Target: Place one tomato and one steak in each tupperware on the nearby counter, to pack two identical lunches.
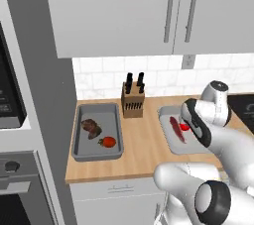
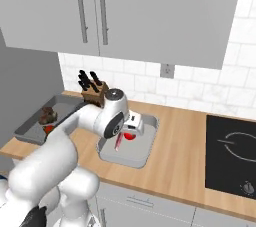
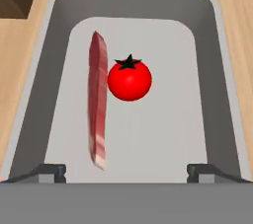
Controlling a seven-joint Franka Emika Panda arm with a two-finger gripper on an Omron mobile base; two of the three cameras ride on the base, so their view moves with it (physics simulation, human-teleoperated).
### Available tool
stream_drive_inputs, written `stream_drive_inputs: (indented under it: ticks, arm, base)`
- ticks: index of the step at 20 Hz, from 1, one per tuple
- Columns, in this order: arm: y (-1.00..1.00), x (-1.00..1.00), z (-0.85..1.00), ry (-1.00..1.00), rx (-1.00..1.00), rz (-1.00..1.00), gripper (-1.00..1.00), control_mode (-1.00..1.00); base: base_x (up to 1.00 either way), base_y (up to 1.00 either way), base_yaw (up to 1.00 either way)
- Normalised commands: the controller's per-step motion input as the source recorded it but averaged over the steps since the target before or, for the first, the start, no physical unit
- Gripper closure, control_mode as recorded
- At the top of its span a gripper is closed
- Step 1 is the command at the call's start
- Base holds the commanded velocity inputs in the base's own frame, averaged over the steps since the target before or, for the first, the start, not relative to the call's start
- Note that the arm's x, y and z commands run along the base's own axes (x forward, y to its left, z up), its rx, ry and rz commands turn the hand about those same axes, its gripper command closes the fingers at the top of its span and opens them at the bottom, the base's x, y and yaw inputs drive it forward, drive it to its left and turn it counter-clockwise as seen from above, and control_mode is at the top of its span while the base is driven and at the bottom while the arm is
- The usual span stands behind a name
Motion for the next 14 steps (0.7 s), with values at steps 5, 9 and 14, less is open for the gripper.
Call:
stream_drive_inputs:
  ticks: [5, 9, 14]
  arm:
    - [0.17, -0.99, 0.43, -0.29, -0.01, 0.00, -1.00, -1.00]
    - [0.56, -0.98, 0.48, -0.41, -0.16, 0.00, -1.00, -1.00]
    - [0.60, -0.79, 0.58, -0.36, -0.19, 0.00, -1.00, -1.00]
  base:
    - [0.00, 0.00, 0.00]
    - [0.00, 0.00, 0.00]
    - [0.00, 0.00, 0.00]
